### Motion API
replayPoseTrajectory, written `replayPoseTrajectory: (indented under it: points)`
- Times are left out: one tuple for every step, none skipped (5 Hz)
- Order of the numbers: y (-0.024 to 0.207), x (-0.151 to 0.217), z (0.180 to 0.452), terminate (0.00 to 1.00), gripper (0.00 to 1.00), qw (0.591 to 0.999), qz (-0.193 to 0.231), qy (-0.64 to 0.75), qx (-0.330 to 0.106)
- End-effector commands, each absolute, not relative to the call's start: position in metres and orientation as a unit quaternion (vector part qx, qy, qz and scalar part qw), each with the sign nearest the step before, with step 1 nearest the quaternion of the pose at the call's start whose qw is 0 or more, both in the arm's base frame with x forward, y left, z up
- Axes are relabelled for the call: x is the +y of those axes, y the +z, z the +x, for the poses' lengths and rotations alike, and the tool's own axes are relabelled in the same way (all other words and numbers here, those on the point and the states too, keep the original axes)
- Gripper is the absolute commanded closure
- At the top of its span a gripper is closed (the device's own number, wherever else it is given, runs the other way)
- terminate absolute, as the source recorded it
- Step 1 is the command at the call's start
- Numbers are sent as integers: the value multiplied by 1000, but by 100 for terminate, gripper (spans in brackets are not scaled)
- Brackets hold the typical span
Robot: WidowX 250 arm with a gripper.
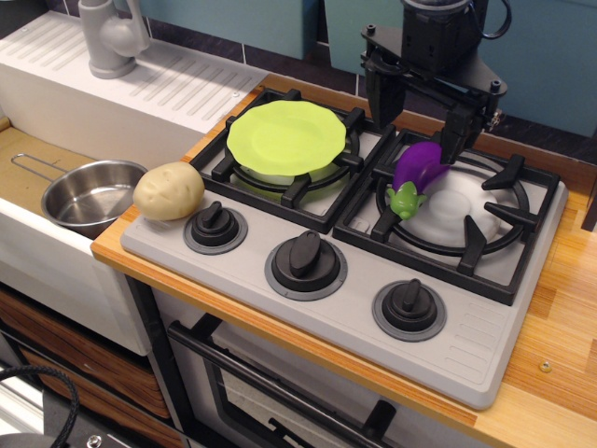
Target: Put eggplant on plate and largepotato in pot or pan in sink
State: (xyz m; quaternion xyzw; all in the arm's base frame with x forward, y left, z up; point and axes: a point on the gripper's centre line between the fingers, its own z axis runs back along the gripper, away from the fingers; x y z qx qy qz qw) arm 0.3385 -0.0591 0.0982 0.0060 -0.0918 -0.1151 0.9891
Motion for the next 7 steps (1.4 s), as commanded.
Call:
replayPoseTrajectory:
  points:
    - [98,-59,339,0,0,989,6,-115,-92]
    - [76,-61,338,0,0,986,17,-109,-129]
    - [58,-61,343,0,0,984,21,-105,-143]
    - [46,-57,344,0,0,980,20,-114,-163]
    - [41,-55,347,0,0,977,17,-119,-178]
    - [37,-54,347,0,100,975,26,-130,-180]
    - [38,-50,344,0,100,971,16,-145,-187]
